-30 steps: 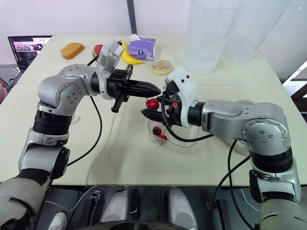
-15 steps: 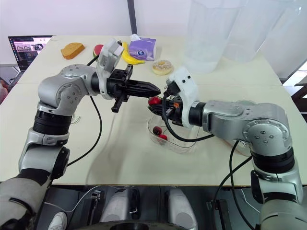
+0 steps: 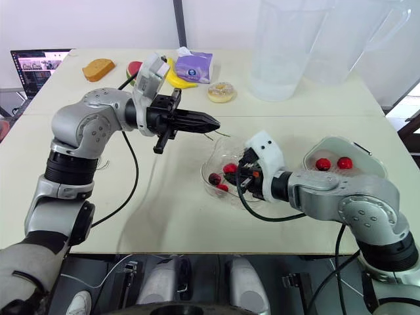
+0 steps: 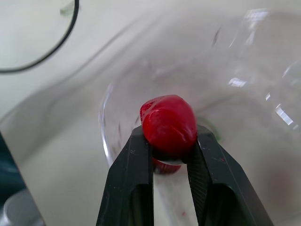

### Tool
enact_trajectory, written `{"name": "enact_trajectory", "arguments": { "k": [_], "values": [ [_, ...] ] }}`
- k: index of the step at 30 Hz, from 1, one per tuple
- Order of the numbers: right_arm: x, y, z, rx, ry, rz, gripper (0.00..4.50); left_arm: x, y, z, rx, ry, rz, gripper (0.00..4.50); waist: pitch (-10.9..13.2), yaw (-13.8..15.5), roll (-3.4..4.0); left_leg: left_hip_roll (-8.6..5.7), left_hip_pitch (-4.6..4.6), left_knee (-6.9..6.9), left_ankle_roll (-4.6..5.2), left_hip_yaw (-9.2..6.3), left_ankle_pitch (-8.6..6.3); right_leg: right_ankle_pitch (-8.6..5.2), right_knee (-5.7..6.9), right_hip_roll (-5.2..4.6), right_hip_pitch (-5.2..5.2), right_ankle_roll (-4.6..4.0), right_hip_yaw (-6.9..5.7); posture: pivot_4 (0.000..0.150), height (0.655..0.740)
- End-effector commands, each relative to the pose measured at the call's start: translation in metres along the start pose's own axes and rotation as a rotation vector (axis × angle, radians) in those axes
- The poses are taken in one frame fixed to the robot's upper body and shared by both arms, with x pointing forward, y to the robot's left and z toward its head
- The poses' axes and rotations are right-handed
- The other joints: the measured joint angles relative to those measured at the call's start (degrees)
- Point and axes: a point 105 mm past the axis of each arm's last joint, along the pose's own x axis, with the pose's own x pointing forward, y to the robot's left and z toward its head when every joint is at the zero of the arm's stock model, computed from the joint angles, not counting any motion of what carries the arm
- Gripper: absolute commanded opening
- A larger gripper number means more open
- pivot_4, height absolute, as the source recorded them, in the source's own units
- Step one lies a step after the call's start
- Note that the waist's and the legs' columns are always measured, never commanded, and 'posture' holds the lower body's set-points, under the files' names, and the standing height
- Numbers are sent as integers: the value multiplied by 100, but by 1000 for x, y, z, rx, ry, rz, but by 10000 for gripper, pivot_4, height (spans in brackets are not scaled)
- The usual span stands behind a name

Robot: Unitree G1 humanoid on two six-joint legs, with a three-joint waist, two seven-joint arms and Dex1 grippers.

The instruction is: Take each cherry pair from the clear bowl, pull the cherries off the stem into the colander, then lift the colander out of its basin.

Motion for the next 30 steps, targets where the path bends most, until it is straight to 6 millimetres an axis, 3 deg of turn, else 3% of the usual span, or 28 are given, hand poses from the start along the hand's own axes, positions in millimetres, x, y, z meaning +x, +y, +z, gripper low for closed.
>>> {"name": "enact_trajectory", "arguments": {
  "k": [1,3,5,9,11,14,17,22,27,30],
  "values": [
    [-24,-4,27,-24,-116,-25,4945,-3,-4,12,47,-14,-3,0,0,18,0,0,0,0,0,0,0,0,0,0,0,0,0,1500,7400],
    [-59,-29,36,-49,-130,-164,4945,-6,-4,12,41,-14,8,0,0,65,0,-2,-3,0,0,-1,0,0,-1,-3,0,0,-1,1500,7400],
    [-93,-57,30,-59,-78,-346,4945,-8,-4,11,35,-12,14,0,0,88,0,-7,-6,0,5,-2,-3,-1,-9,-7,4,1,-3,1500,7400],
    [-132,-82,19,-19,-55,-522,4945,-8,-7,9,26,-11,15,0,0,82,-1,-2,4,-1,6,-3,-4,0,-19,0,20,1,-3,1500,7400],
    [-145,-92,2,-4,3,-599,4945,-8,-8,8,22,-13,14,0,-1,48,1,-2,8,-1,2,-2,-1,-1,-10,1,18,1,-1,1500,7400],
    [-150,-99,-20,27,52,-651,4945,-7,-9,8,17,-17,14,0,-1,3,1,-2,10,-2,-3,-5,2,-1,-9,6,20,2,0,1500,7400],
    [-149,-105,-33,23,90,-681,18083,-6,-9,7,16,-19,13,0,-3,-10,5,-1,13,-2,-6,-3,3,0,-6,9,19,2,3,1500,7400],
    [-149,-102,-24,8,30,-658,43297,-6,-10,8,20,-20,12,0,-3,15,6,-3,13,-2,-7,-3,4,-1,-6,8,19,3,3,1500,7400],
    [-149,-86,13,-64,-111,-564,44219,-7,-10,8,19,-16,14,0,-3,16,6,-4,12,-2,-7,-3,4,-1,-6,9,19,4,3,1500,7400],
    [-131,-34,46,-209,-246,-284,44219,-10,-11,8,17,-13,16,0,-3,0,7,-3,14,-3,-7,-3,4,-1,-6,10,19,3,3,1500,7400]
  ]
}}
